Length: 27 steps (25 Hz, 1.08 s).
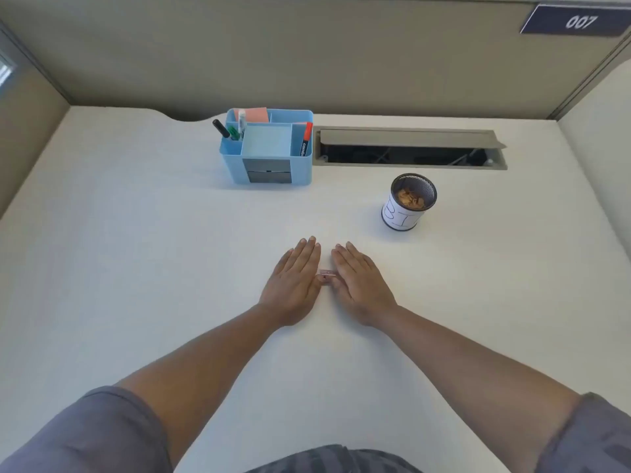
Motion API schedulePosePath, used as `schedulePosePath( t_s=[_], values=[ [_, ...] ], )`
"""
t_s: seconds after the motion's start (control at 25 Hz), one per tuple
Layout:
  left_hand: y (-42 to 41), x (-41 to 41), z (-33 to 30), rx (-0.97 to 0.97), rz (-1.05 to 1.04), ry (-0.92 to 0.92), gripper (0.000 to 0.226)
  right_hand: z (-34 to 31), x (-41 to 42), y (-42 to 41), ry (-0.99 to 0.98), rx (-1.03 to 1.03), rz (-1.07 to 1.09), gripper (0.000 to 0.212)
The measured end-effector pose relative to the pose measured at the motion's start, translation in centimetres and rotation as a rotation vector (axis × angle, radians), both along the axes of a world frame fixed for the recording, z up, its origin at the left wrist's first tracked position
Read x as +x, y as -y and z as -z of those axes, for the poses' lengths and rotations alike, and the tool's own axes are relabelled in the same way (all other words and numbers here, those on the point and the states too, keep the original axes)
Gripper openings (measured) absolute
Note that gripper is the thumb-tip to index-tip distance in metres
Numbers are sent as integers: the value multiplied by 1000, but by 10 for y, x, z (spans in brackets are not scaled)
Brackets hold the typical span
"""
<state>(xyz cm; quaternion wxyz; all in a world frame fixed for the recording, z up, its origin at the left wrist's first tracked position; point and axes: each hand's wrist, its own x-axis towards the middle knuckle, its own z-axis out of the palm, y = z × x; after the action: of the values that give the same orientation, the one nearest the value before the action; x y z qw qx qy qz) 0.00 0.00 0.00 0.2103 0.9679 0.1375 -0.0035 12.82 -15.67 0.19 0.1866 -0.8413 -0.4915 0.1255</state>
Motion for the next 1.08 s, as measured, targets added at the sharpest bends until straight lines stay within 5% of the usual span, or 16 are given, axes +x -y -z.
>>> schedulePosePath(
  t_s=[0.32,0.48,0.76,1.08],
  values=[
    [-4,-1,7,-122,26,60,51,4,4,0,-49,119,-39,38],
    [-9,6,0,-417,-80,78,41,-6,4,-14,-402,303,78,11],
    [-20,25,-34,-1011,-406,165,25,-31,11,-23,-1042,422,399,18],
    [-26,34,-66,-1084,-352,279,28,-58,20,-26,-1284,561,531,19]
  ],
)
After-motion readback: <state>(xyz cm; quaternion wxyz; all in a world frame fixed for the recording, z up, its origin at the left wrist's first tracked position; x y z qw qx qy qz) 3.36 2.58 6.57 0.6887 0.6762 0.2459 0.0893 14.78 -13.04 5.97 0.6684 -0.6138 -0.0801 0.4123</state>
